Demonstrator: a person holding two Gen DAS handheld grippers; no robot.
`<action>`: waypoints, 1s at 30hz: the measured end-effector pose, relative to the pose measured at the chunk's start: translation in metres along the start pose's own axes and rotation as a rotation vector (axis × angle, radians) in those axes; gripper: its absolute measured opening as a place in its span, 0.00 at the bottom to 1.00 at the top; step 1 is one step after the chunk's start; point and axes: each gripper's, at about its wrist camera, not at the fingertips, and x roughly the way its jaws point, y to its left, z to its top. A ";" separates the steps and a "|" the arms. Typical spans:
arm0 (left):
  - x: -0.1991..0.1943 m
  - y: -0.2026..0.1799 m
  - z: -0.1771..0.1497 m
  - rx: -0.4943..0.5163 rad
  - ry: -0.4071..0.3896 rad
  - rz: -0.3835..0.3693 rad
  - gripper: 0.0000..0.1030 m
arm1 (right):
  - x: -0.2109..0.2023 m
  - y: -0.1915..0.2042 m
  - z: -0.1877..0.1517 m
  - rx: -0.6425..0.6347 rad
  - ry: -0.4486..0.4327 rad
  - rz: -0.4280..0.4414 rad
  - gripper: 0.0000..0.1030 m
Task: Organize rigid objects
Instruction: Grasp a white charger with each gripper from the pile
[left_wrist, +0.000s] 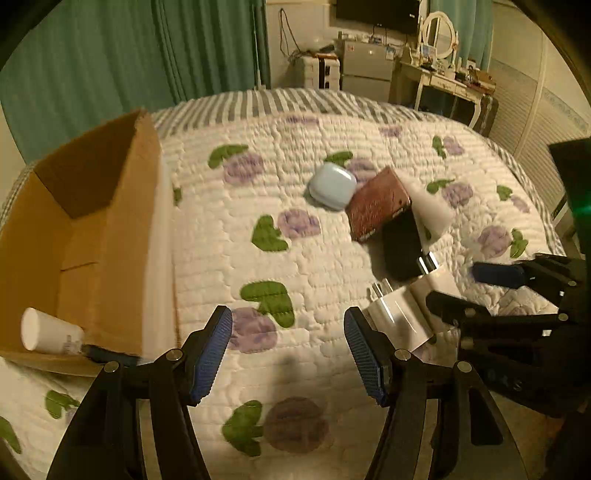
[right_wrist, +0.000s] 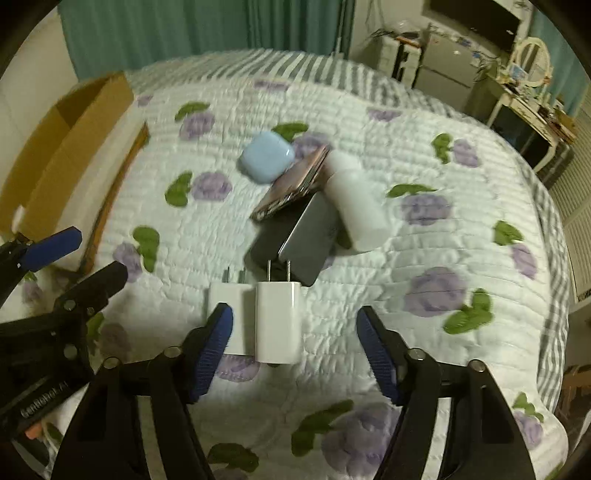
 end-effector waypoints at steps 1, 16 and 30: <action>0.003 -0.002 -0.001 0.004 0.006 0.001 0.64 | 0.006 0.001 0.001 -0.008 0.017 0.011 0.43; 0.028 -0.043 0.000 0.013 0.083 -0.101 0.64 | -0.015 -0.050 0.004 0.071 -0.036 -0.018 0.27; 0.059 -0.085 -0.004 0.082 0.099 -0.095 0.62 | -0.014 -0.054 0.002 0.080 -0.039 -0.004 0.26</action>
